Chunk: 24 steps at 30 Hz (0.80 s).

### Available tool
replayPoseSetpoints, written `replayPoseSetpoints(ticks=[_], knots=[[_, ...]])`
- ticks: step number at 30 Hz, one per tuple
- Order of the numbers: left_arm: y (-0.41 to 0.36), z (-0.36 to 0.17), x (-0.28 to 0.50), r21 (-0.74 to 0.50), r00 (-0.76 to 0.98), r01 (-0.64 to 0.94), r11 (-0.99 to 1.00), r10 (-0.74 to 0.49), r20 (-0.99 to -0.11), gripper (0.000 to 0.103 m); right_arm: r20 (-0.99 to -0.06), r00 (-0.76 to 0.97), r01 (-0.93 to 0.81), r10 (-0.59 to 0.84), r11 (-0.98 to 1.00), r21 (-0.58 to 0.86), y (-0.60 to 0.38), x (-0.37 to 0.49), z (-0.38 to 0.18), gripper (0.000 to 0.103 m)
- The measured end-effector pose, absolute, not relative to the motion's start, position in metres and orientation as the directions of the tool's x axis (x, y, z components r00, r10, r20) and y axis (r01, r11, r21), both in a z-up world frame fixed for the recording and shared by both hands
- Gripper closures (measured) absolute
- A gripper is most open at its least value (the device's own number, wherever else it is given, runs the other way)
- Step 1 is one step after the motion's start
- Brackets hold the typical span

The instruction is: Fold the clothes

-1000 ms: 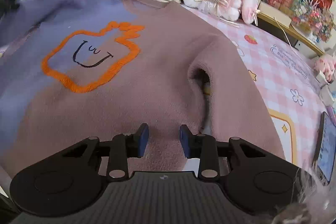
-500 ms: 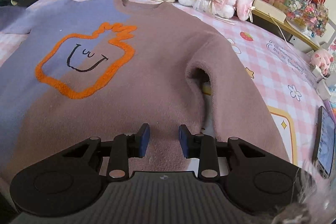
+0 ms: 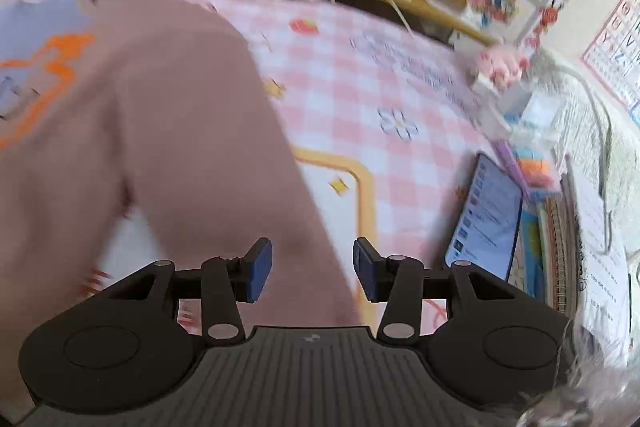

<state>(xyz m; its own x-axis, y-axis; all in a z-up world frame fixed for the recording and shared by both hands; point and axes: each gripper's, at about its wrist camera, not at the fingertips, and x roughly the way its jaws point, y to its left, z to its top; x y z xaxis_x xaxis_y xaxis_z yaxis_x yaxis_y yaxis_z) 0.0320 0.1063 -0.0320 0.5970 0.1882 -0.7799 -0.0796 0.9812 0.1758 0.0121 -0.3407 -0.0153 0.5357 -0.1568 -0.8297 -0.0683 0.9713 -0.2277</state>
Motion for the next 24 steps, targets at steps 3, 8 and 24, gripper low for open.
replayPoseSetpoints(ticks=[3,8,24], knots=[[0.117,-0.034,0.027,0.082,0.582,-0.153,0.985,0.157,-0.798,0.033,-0.844,0.519,-0.084,-0.136,0.974,-0.208,-0.355,0.018,-0.021,0.057],[0.123,-0.035,0.027,-0.011,0.561,-0.228,0.974,0.123,-0.818,0.046,-0.870,0.490,-0.128,-0.052,0.983,-0.132,-0.361,0.029,-0.023,0.075],[0.099,-0.032,0.020,-0.006,0.573,-0.189,0.982,0.105,-0.813,0.065,-0.575,0.680,-0.090,-0.455,0.727,-0.681,-0.367,0.107,0.005,0.102]])
